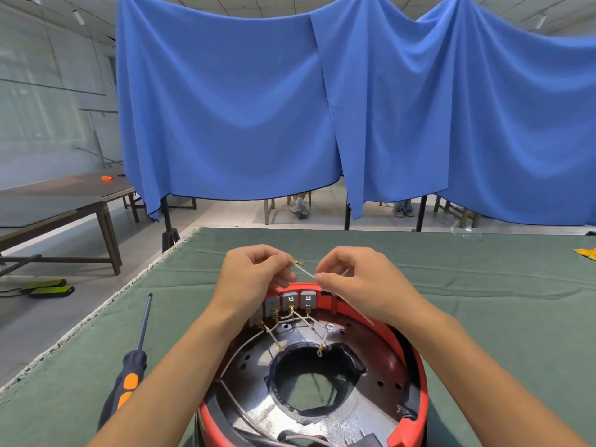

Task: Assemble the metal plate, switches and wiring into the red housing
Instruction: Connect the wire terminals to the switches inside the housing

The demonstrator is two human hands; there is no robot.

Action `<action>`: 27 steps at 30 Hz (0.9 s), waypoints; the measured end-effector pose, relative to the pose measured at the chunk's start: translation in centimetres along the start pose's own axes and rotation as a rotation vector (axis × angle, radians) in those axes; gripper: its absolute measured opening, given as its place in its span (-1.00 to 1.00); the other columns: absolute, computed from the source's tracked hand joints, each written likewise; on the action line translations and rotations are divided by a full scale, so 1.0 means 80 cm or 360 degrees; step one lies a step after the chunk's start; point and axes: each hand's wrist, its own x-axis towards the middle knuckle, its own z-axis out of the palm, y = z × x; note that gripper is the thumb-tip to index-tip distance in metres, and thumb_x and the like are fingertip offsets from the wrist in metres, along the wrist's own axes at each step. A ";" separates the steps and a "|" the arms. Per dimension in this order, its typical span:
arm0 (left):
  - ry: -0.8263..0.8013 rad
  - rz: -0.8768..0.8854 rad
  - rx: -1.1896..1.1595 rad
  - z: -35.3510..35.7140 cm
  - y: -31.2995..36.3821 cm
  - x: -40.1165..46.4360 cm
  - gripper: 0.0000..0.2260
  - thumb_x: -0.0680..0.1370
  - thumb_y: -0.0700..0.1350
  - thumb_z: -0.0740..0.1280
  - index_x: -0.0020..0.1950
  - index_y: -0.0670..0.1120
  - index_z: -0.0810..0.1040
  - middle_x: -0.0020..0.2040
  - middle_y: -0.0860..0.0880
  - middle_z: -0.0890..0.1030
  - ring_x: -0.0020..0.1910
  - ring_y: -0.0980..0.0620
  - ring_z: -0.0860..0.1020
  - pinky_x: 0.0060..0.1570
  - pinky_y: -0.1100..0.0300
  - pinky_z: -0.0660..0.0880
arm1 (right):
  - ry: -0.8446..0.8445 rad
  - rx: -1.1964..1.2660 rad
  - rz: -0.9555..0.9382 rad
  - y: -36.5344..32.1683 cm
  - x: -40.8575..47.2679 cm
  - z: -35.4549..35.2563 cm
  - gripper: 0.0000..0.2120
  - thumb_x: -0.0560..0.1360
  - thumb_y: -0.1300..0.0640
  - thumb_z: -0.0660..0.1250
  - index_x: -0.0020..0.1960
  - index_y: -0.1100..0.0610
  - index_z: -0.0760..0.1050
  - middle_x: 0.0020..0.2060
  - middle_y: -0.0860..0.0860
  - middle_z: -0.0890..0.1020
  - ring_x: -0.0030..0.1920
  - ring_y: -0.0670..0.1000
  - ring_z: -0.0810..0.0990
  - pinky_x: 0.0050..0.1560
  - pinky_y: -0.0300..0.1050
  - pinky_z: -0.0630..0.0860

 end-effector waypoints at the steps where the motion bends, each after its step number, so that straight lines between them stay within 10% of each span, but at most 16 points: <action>1: -0.0062 0.0018 -0.0014 0.002 0.001 -0.002 -0.83 0.53 -0.28 0.32 -0.25 -0.20 0.62 -0.43 -0.07 0.63 -0.43 0.07 0.58 -0.31 0.22 0.56 | 0.0005 0.0011 -0.0017 -0.003 -0.001 0.000 -0.93 0.44 -0.07 0.38 -0.19 -0.11 0.55 -0.31 -0.21 0.62 -0.18 -0.15 0.59 0.01 0.03 0.55; 14: -0.0229 0.0139 0.0231 0.004 -0.009 0.001 -0.75 0.50 -0.22 0.38 -0.37 -0.02 0.63 -0.49 0.04 0.56 -0.48 0.14 0.48 -0.38 0.24 0.42 | 0.0027 0.0508 0.0175 -0.014 -0.004 0.020 -0.83 0.47 0.16 0.41 -0.30 0.10 0.58 -0.50 -0.03 0.60 -0.58 -0.12 0.49 -0.56 -0.37 0.32; 20: 0.0109 0.0188 0.0620 0.002 -0.014 0.006 -0.82 0.50 -0.16 0.36 -0.31 -0.02 0.60 -0.35 0.04 0.62 -0.34 0.16 0.52 -0.30 0.30 0.42 | -0.0021 0.0838 0.0420 -0.013 -0.008 0.024 -0.83 0.52 0.25 0.33 -0.25 0.21 0.53 -0.43 0.05 0.64 -0.64 -0.07 0.48 -0.66 -0.30 0.29; 27: -0.0181 -0.0083 0.1032 0.001 -0.020 0.008 -0.85 0.48 -0.17 0.28 -0.15 0.03 0.62 -0.28 0.08 0.59 -0.17 -0.03 0.58 -0.06 0.07 0.55 | 0.0011 0.0878 0.0501 -0.012 -0.009 0.032 -0.88 0.55 0.24 0.27 -0.17 0.20 0.46 -0.48 0.02 0.63 -0.66 -0.06 0.35 -0.64 -0.33 0.21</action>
